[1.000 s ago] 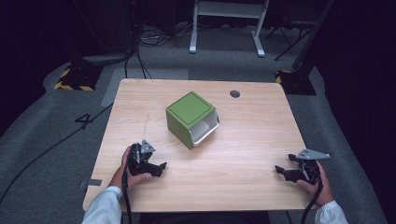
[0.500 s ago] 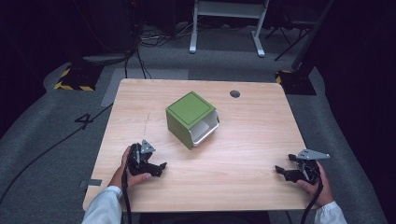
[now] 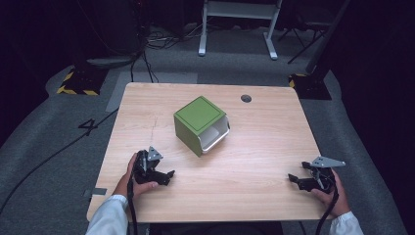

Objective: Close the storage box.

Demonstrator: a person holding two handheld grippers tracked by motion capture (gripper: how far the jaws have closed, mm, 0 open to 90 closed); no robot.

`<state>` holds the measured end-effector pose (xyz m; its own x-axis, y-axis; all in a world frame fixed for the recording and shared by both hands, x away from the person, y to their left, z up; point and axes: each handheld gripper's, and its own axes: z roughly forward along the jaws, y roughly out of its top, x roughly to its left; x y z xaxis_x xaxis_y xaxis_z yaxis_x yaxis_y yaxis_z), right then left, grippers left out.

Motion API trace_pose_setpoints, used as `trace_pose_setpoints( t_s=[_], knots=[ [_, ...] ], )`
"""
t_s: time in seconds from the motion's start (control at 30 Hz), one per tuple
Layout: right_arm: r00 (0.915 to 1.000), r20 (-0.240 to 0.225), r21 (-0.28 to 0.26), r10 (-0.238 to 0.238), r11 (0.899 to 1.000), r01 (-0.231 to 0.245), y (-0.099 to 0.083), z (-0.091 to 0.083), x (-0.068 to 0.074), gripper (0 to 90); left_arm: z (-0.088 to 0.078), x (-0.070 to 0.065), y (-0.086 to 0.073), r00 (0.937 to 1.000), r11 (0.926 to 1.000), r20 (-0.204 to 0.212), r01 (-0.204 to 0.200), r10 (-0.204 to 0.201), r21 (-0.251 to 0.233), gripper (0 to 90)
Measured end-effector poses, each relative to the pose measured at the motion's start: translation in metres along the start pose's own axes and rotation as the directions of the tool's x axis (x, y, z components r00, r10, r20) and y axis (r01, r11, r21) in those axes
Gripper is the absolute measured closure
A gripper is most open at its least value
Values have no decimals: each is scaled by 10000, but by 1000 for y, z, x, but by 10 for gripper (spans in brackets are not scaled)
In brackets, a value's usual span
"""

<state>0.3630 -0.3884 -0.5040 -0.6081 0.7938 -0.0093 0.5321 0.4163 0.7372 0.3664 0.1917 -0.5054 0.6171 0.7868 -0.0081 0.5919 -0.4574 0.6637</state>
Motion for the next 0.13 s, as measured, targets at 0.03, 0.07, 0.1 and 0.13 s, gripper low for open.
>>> trace_pose_setpoints(
  t_s=[0.03, 0.07, 0.1, 0.13],
  knots=[
    [10000, -3, 8, 11, 10000, -11, 0, 0, 0, 151, 0, 0, 0, 10000, 10000, 3, 37, -37, -1, 4],
    [10000, 0, 0, 2, 10000, -2, 0, 0, 0, 151, 0, 0, 0, 10000, 10000, -8, 27, -27, 8, 5],
    [10000, 0, 2, 11, 10000, -11, 0, 0, 0, 151, 0, 0, 0, 10000, 10000, -7, 31, -31, 10, 5],
    [10000, 4, 4, 8, 10000, -8, 0, 0, 0, 151, 0, 0, 0, 10000, 10000, -7, 31, -31, 10, 4]
  ],
)
